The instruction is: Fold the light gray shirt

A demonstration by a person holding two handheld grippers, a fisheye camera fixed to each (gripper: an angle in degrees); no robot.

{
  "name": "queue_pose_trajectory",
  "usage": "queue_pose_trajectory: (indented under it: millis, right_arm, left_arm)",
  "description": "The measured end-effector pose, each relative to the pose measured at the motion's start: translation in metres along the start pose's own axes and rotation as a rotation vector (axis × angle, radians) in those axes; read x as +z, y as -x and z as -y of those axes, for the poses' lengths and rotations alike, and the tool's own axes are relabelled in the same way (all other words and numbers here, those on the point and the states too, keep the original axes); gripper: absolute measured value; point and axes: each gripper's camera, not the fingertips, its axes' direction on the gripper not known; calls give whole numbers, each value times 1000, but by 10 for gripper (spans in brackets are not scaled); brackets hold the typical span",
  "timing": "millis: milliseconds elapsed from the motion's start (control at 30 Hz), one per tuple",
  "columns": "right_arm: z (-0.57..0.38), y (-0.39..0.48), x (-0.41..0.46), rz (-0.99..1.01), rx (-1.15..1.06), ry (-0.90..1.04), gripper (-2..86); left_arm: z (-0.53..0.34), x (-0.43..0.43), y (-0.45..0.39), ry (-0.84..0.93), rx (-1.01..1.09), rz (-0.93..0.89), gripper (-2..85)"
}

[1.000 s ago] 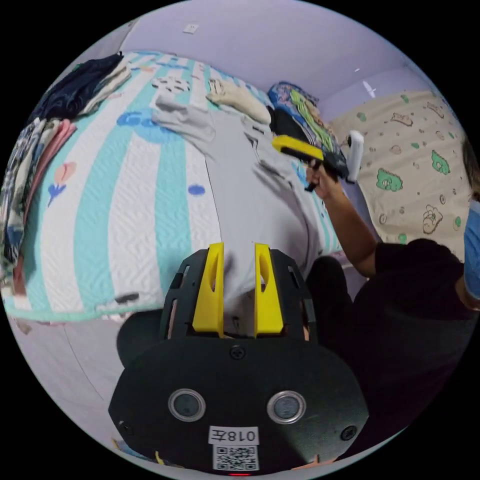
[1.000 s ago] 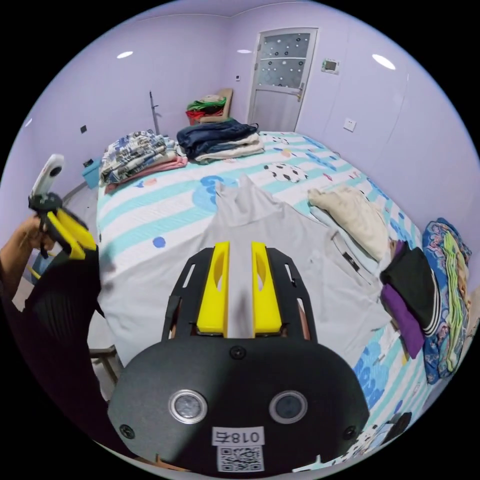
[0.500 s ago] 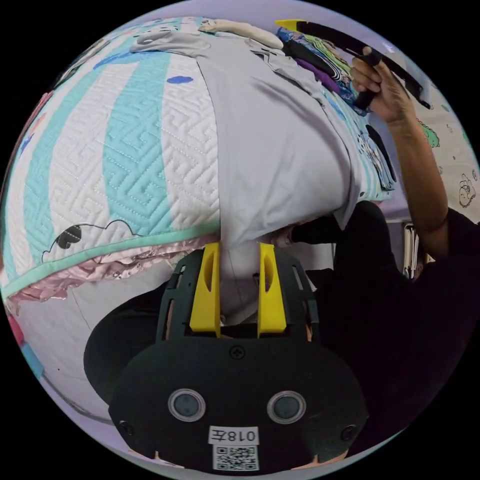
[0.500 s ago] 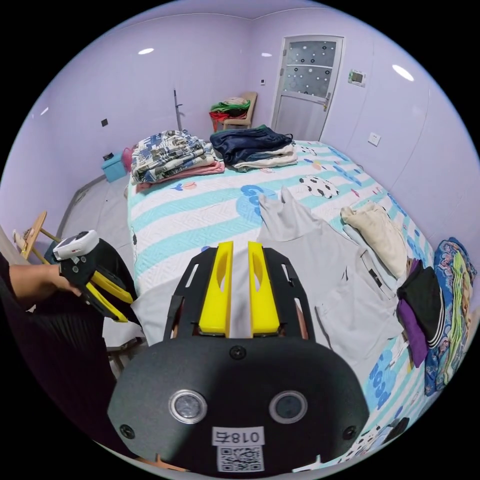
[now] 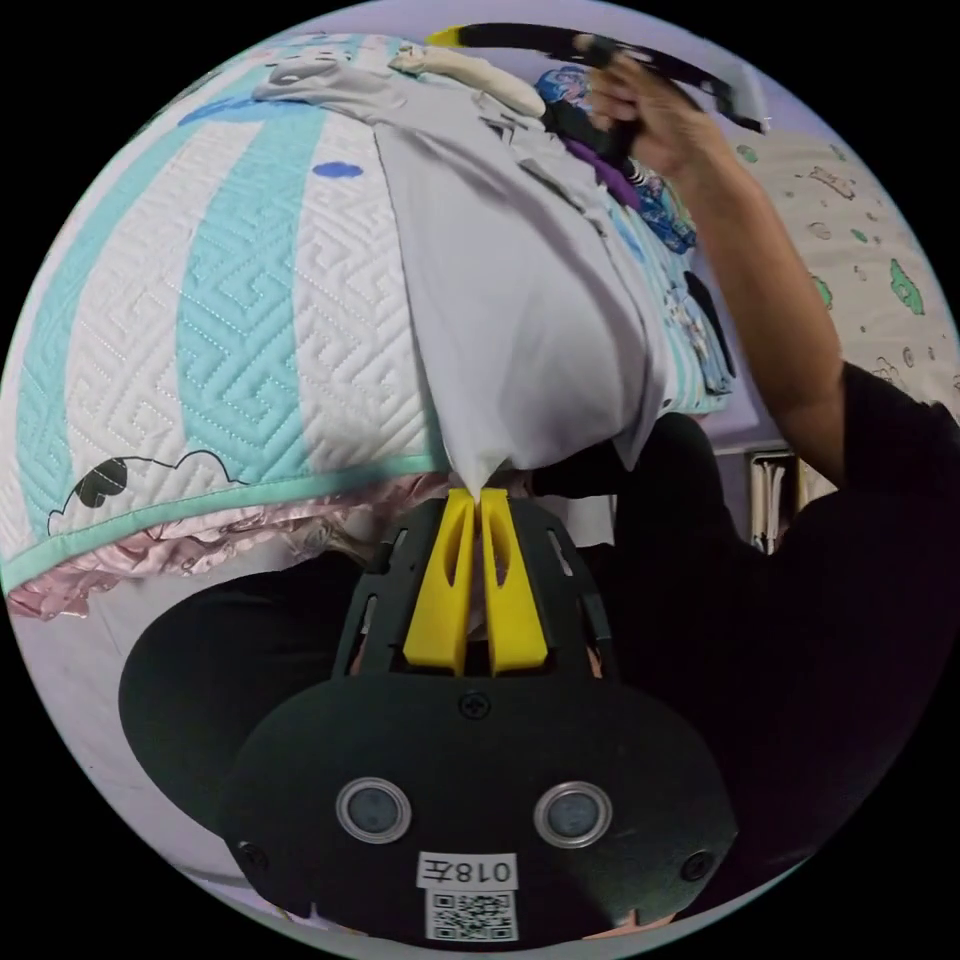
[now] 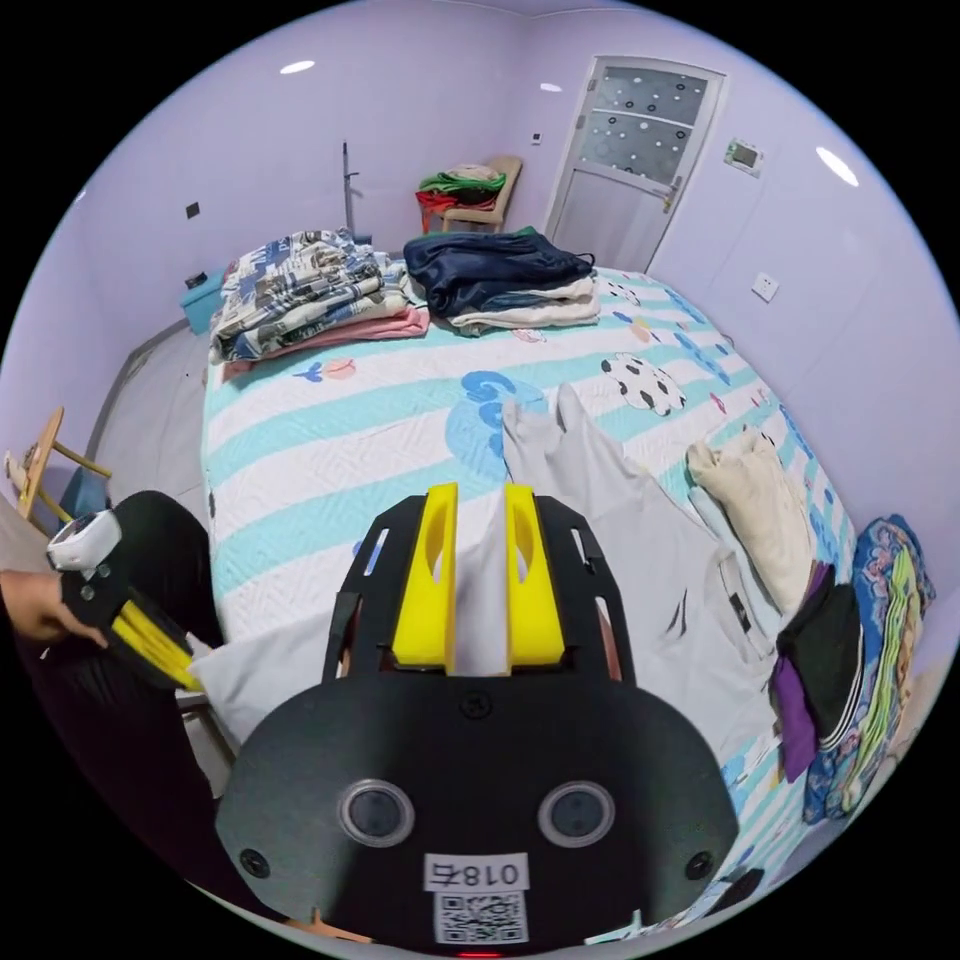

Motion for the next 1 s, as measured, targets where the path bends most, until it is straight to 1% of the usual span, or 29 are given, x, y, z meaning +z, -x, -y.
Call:
queue_pose_trajectory:
  millis: [67, 233, 400, 467, 533, 600, 667, 767, 833, 867, 933, 967, 1000]
  right_arm:
    - [24, -5, 24, 12, -10, 19, 82]
    - [68, -29, 100, -24, 17, 167, 90]
    - [74, -56, 139, -12, 58, 252, 93]
    - [71, -66, 147, 22, 71, 269, 91]
    - [65, -83, 146, 89, 96, 259, 61]
    - [58, -99, 139, 81, 121, 252, 23]
    - [48, -121, 127, 138, 174, 227, 14]
    - [17, -173, 89, 199, 353, 96, 8]
    - [-34, -222, 44, 235, 545, -59, 5]
    - [-50, -234, 32, 243, 593, -99, 5]
    - [-129, -274, -13, 247, 771, -245, 4]
    - [-150, -282, -22, 246, 810, -277, 4]
    - [-195, -296, -37, 233, 892, -318, 4]
  left_arm:
    - [-6, -13, -2, -37, 11, -43, -10]
    - [-17, -40, -5, -103, 38, -111, -10]
    - [-18, -59, -9, -111, 82, -190, -10]
    - [-17, -64, -12, -100, 94, -181, -10]
    - [-16, -69, -16, -89, 98, -174, -10]
    - [-15, -77, -23, -77, 100, -166, -10]
    - [-12, -83, -31, -68, 110, -159, -10]
    - [0, -94, -52, -46, 149, -120, -10]
    - [12, -102, -73, -27, 199, -92, -10]
    - [21, -106, -90, -8, 245, -74, -10]
    - [36, -108, -119, 30, 329, -52, -10]
    - [47, -107, -140, 62, 384, -48, -10]
    - [58, -101, -160, 101, 438, -46, -10]
